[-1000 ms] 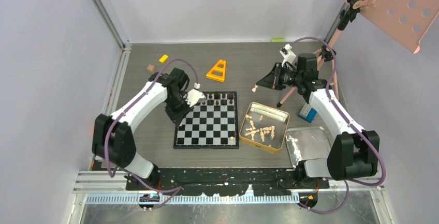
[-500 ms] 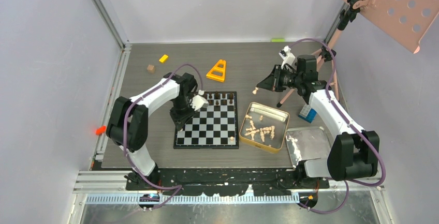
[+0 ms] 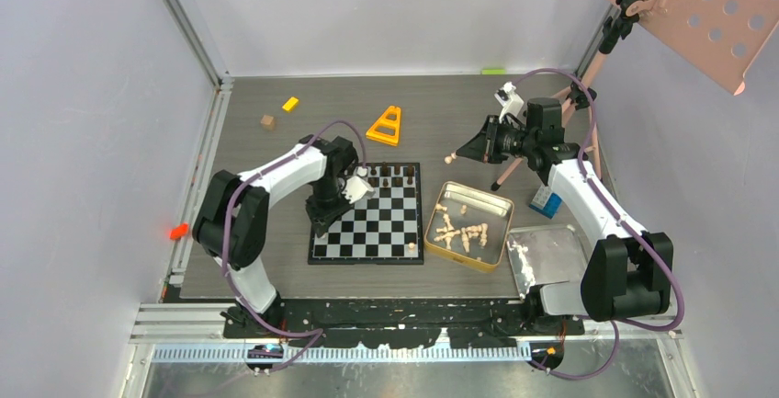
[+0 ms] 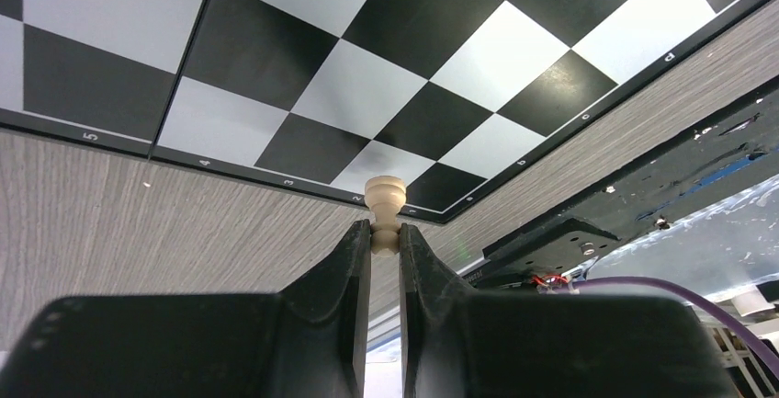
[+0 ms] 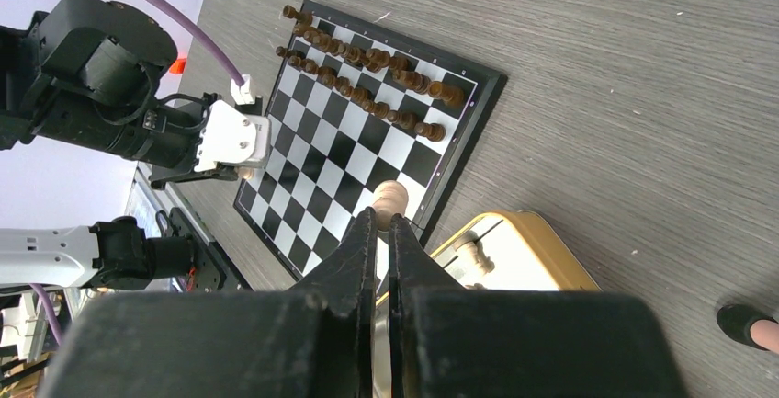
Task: Set up the chess pieces on the board
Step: Place the chess piece on the chessboard.
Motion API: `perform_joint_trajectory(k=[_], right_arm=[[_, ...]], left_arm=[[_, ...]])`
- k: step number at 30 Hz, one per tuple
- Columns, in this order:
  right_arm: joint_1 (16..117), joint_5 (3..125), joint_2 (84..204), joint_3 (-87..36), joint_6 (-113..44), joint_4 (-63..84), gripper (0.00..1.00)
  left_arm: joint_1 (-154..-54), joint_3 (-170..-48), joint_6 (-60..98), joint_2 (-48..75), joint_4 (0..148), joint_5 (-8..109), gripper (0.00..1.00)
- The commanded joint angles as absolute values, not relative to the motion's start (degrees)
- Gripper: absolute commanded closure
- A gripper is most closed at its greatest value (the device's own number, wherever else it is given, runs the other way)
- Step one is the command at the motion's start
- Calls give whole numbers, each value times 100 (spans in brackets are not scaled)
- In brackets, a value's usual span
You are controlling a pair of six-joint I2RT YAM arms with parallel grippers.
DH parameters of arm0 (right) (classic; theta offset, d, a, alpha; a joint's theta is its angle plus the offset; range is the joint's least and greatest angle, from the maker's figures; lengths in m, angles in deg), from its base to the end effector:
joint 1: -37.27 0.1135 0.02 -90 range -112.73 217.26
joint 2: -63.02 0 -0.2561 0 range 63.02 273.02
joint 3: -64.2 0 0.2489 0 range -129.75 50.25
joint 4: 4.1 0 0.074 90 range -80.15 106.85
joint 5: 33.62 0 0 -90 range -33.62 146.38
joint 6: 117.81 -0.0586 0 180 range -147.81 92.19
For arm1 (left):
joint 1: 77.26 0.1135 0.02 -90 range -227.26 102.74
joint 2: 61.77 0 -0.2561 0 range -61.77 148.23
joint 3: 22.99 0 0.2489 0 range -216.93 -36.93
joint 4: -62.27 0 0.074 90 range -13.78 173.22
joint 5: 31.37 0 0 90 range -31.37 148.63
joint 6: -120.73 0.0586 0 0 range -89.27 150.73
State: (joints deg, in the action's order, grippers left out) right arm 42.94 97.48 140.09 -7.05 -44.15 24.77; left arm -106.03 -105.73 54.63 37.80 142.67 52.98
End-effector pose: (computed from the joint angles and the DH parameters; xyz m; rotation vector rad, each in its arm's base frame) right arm 0.3022 0.0687 0.2706 -0.2186 2.1604 0.9972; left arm 0.2463 -0.1418 0.1627 -1.3261 -2.7002 0.1402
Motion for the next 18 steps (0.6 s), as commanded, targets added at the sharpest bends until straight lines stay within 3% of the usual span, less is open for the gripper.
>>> perform_joint_trajectory(k=[1,18], right_arm=[[4307,9809,13823,-743,-4321,2343,99],[4307,9831,13872,-741,-4304,2347,99]], left_arm=[[-10667,-10523,5350,3823,14163,5411,96],[-10766,-10373,5310,3865,14180,5659,94]])
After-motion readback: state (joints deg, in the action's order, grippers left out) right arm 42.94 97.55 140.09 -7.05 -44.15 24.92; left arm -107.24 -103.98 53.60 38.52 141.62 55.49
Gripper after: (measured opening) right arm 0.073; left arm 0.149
